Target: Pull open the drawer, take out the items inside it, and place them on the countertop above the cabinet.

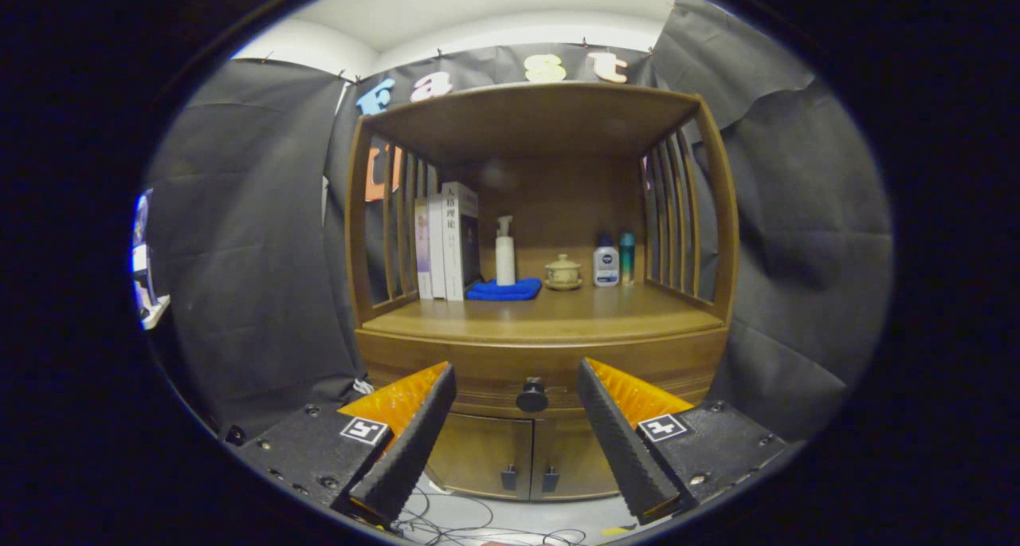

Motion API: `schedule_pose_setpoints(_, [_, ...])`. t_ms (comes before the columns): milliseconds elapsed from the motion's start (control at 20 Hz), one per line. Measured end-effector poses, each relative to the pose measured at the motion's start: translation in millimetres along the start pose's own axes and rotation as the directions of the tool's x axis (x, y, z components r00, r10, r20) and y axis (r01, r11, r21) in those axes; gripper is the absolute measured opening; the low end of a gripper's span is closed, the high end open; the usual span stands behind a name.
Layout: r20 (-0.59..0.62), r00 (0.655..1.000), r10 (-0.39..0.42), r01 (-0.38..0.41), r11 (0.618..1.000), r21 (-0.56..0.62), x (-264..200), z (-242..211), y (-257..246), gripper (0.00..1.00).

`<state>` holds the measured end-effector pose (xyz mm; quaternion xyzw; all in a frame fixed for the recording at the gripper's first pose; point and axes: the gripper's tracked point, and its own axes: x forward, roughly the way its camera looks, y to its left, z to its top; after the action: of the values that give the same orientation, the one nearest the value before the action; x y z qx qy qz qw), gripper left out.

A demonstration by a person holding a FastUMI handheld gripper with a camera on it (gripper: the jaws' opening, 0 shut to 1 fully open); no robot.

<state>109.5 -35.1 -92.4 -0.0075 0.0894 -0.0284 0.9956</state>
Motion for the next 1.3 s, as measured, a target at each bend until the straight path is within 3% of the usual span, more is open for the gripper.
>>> schedule_pose_setpoints(150, [-0.041, 0.999, -0.012, 0.012, 1.0, -0.002, 30, -19, -7, 0.99])
schedule_pose_setpoints(600, [-0.148, 0.986, -0.079, 0.082, 0.997, 0.015, 108, -75, -29, 0.78])
schedule_pose_setpoints(850, [-0.168, 0.984, -0.063, 0.074, 0.995, 0.06, 118, -88, -23, 0.59])
schedule_pose_setpoints(1050, [-0.16, 0.98, -0.122, 0.135, 0.988, 0.076, 121, -88, -26, 0.47])
schedule_pose_setpoints(1300, [-0.212, 0.97, -0.118, 0.144, 0.983, 0.11, 116, -89, -26, 0.38])
